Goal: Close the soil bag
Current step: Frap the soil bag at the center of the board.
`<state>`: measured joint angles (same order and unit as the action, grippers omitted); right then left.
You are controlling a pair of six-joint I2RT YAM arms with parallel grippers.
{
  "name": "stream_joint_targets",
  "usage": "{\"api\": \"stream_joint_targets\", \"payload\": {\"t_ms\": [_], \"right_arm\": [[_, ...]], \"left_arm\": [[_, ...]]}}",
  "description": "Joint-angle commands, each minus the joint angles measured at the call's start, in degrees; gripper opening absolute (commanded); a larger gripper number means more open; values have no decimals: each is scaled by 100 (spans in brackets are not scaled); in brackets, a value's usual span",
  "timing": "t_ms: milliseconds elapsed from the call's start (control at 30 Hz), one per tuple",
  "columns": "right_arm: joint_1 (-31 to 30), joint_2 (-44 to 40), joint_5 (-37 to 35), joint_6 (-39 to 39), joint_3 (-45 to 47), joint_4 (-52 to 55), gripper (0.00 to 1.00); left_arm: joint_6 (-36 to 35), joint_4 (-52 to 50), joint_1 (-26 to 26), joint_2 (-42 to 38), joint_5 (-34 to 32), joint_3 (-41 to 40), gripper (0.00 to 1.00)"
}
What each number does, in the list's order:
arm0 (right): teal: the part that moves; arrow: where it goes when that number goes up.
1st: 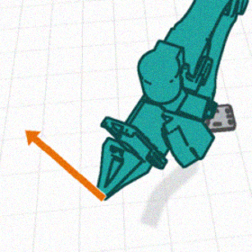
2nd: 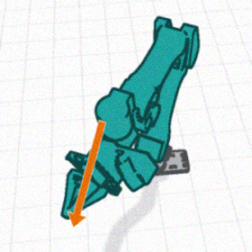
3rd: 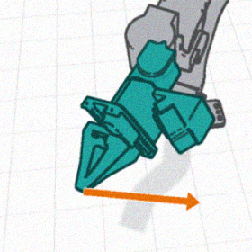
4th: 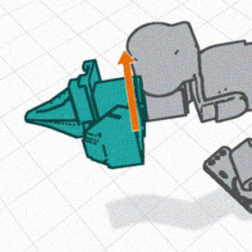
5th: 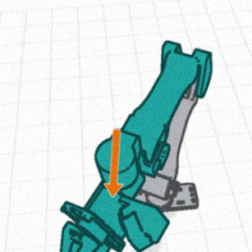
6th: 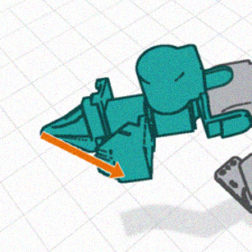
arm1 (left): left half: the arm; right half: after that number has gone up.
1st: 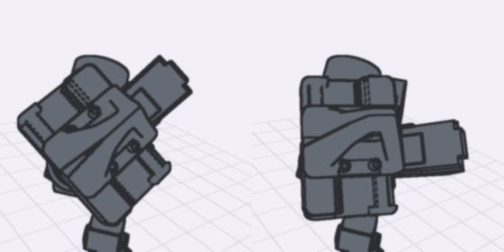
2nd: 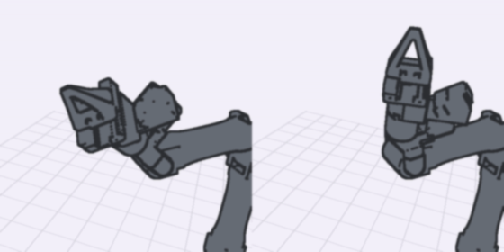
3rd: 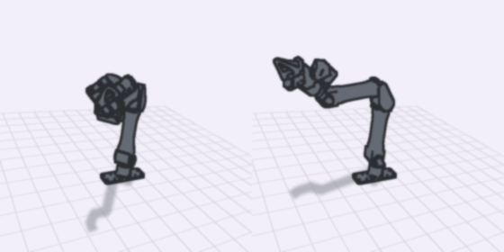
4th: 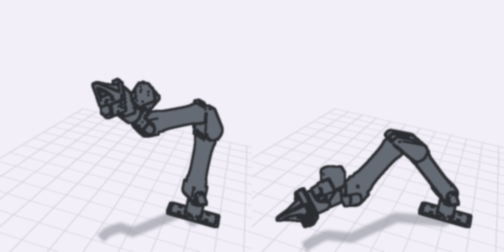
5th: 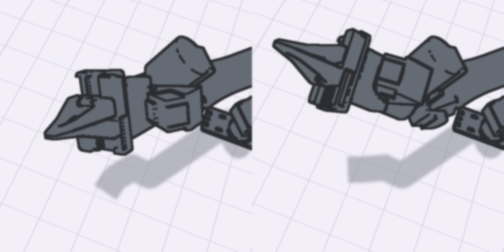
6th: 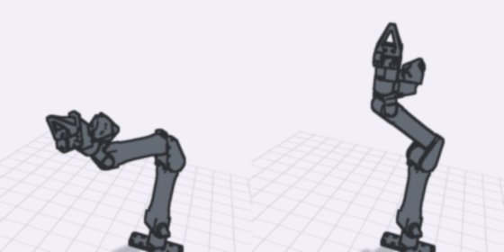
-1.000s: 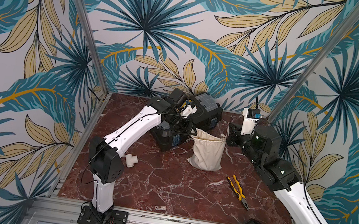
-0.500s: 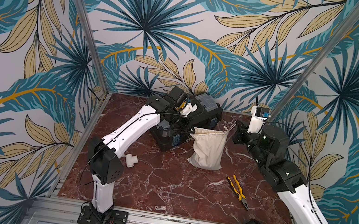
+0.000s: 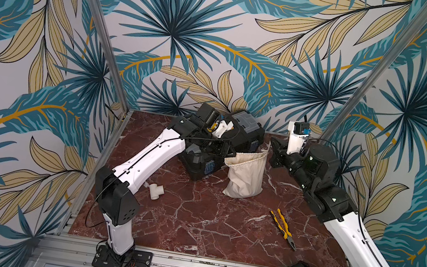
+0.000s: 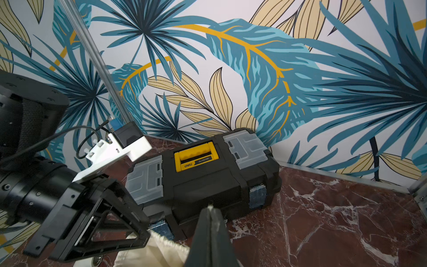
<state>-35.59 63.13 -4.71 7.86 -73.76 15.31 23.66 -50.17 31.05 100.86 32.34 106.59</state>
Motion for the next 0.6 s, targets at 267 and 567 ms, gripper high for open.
{"api": "stream_joint_targets", "payload": {"t_ms": [267, 567], "right_arm": [[22, 197, 569, -27, -1215, -245, 0], [21, 181, 723, 214, -1043, -258, 0]], "left_arm": [[-625, 2475, -11, -847, 239, -804, 61], [-573, 4085, -4, -1086, 892, -1340, 64]]}}
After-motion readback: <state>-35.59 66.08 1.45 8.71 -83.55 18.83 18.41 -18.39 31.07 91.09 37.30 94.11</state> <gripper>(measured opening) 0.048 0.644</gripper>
